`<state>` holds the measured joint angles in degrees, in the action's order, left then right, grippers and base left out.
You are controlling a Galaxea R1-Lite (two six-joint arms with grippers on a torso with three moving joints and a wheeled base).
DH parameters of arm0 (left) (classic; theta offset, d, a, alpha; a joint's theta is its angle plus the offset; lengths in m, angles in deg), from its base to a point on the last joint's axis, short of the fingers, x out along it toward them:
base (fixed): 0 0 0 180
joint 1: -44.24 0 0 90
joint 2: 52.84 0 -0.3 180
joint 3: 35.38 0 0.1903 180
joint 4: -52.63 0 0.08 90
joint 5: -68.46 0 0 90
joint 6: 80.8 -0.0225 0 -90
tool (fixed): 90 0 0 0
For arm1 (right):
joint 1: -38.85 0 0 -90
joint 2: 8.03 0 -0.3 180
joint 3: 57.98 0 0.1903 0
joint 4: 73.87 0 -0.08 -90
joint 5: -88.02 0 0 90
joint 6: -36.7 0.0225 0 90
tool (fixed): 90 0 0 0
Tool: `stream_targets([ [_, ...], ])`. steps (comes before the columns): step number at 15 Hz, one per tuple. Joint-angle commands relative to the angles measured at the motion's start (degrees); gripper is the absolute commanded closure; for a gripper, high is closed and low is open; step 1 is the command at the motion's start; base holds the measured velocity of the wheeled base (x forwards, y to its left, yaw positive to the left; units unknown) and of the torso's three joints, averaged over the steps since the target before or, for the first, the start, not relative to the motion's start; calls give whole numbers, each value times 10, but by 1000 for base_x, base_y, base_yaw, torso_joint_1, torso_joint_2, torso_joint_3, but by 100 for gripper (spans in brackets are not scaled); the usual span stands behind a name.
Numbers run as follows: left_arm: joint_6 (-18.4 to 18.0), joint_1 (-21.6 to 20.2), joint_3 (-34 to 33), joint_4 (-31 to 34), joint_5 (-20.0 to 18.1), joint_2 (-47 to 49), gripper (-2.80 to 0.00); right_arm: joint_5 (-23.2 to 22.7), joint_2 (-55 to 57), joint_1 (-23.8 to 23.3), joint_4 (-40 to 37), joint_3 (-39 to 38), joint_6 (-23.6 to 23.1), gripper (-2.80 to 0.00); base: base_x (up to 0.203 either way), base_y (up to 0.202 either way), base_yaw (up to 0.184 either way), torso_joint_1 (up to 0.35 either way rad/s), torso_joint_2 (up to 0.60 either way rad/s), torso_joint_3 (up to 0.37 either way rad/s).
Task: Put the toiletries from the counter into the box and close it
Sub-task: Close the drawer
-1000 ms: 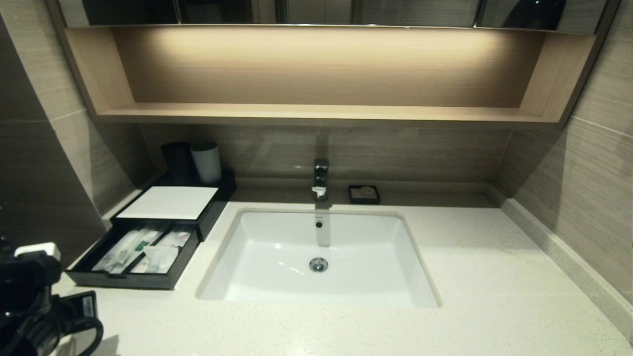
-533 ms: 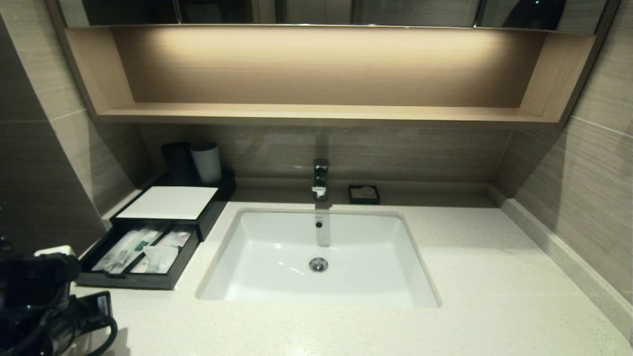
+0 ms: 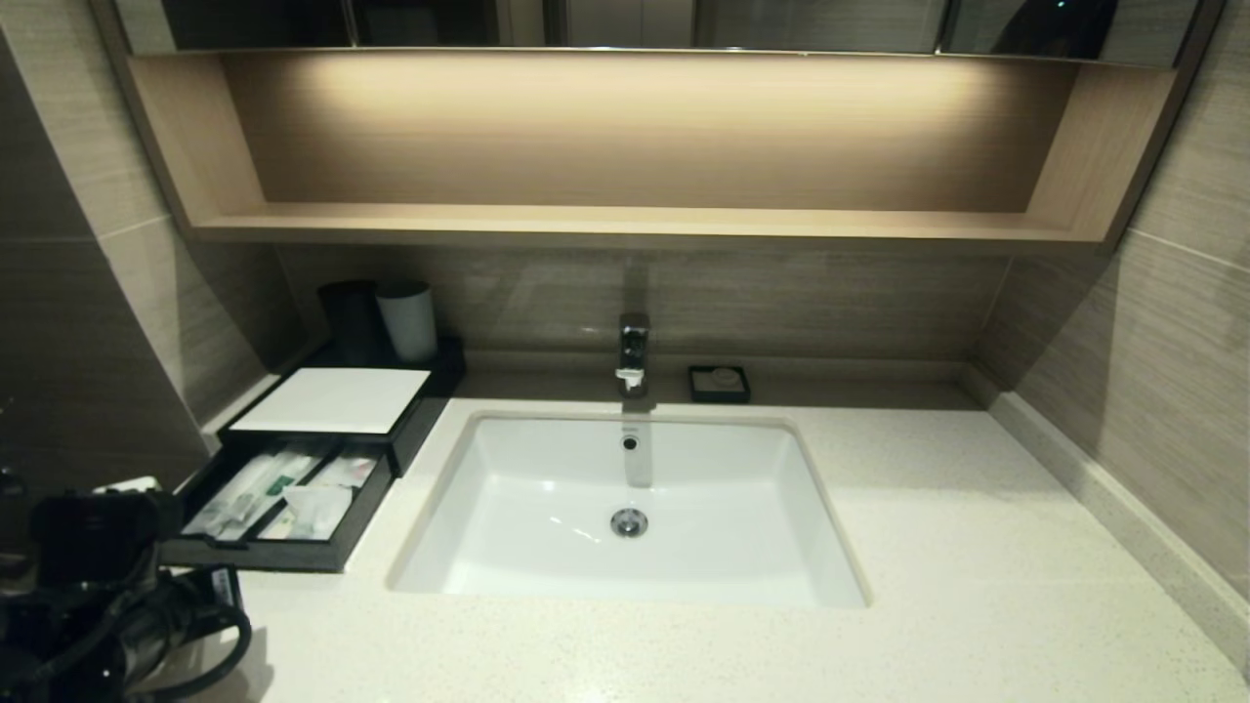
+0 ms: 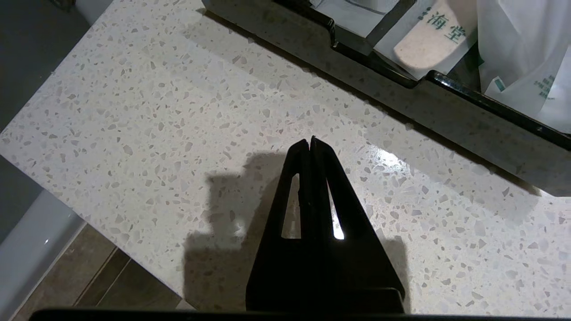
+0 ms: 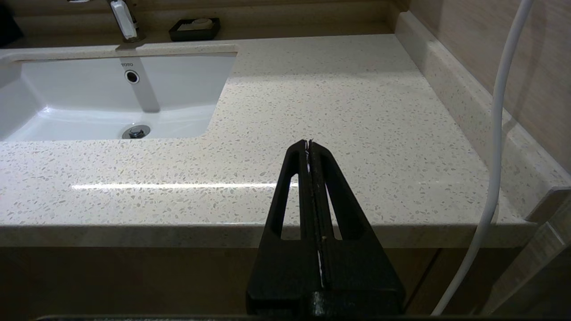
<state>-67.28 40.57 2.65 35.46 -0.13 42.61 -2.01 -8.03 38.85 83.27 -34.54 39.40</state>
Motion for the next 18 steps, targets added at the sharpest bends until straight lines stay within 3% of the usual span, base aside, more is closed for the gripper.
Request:
stream_targets([
  [1,5,0,5,-2,1,8,0,0,1,0,0,0,0,0,0,0,0,0,0,0],
  [11,22,0,-2,-66,1,60,0,0,0,0,0,0,0,0,0,0,0,0,0,0],
  [18,38,1,4,-68,-15,71,0,-1,0,0,0,0,0,0,0,0,0,0,0,0],
])
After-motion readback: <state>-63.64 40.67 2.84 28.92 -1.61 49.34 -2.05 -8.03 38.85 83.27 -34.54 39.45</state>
